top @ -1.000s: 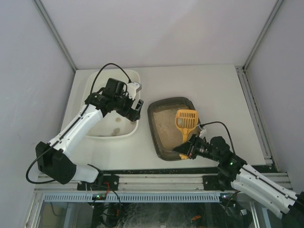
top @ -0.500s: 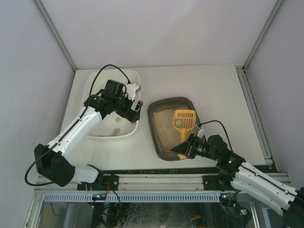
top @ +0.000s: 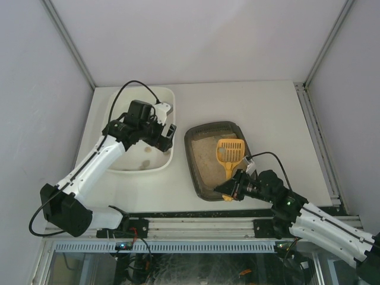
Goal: Clean the litter box
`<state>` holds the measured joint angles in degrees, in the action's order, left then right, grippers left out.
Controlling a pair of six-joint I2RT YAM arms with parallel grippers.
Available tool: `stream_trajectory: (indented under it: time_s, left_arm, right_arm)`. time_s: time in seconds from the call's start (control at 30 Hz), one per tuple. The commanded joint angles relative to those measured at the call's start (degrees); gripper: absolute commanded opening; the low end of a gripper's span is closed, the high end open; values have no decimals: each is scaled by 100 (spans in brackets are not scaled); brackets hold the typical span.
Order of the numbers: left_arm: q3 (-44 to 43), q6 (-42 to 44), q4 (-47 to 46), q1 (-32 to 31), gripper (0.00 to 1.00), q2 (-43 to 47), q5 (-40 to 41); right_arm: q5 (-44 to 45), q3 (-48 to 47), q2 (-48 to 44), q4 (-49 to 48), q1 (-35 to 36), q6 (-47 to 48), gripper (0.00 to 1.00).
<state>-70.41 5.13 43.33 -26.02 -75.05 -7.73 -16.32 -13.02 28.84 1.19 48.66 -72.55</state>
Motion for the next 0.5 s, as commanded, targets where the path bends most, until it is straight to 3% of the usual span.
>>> stream_trajectory:
  time_s: [0.0, 0.13, 0.27, 0.47]
  left_arm:
    - [-2, -72, -157, 257, 100, 105, -157]
    - [-445, -120, 189, 1190, 100, -128, -987]
    - [-1009, -208, 616, 2215, 100, -413, -1694]
    - [-991, -766, 297, 3206, 100, -144, -1154]
  right_arm:
    - [234, -310, 164, -15, 50, 90, 0]
    - [68, -1513, 1186, 788, 301, 807, 0]
    - [-351, -2368, 1916, 1012, 26, 1159, 0]
    - [-783, -4321, 3968, 2061, -57, 1962, 0]
